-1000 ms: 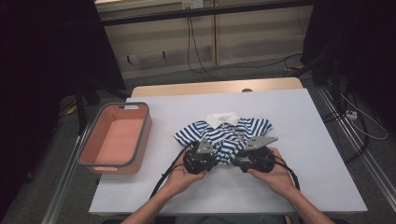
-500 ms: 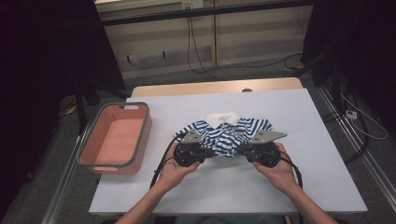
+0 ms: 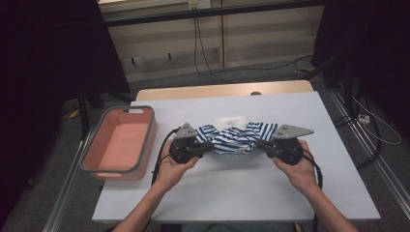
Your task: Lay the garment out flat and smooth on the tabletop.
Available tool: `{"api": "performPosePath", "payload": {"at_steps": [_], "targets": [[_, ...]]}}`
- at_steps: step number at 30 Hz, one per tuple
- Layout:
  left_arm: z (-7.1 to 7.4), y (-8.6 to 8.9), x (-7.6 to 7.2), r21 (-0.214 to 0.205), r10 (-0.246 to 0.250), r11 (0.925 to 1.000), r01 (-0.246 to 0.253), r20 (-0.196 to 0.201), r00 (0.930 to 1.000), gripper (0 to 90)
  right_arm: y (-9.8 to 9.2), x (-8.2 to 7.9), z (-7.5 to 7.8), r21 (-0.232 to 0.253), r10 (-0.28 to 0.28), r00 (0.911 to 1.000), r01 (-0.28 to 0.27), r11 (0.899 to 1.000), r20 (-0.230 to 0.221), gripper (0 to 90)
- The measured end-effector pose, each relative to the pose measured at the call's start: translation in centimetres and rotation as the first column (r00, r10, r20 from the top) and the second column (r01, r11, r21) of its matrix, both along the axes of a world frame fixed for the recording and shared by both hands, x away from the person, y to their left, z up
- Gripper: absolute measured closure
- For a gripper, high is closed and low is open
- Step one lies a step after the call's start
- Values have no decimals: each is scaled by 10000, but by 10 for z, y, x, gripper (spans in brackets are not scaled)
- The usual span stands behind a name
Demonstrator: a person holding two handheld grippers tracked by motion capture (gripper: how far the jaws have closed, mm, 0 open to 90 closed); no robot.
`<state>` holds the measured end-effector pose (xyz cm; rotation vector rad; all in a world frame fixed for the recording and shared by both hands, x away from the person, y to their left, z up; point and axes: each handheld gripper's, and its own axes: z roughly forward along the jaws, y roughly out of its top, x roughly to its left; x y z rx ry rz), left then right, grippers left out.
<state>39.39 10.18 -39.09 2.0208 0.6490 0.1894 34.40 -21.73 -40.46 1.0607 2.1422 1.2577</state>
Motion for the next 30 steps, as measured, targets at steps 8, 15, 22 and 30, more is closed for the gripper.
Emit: {"api": "performPosePath", "payload": {"at_steps": [8, 15, 22, 30], "targets": [[13, 17, 4, -371, 485, 9982, -480, 139, 9987, 866, -24, 0, 15, 443, -654, 9972, 637, 9970, 374, 896], [21, 18, 1, -530, 434, 9977, -415, 344, 9985, 865, -30, -3, 27, 668, -751, 9946, 704, 9953, 711, 895], [16, 12, 9, -146, 703, 9975, -697, 485, 9963, 858, -25, 3, 25, 441, -676, 9954, 647, 9969, 683, 891], [-8, -5, 56, 185, 1513, 9884, -1510, -170, 9883, 852, -20, 53, 0, 147, -1326, 9912, 1326, 9911, -1, 891]]}}
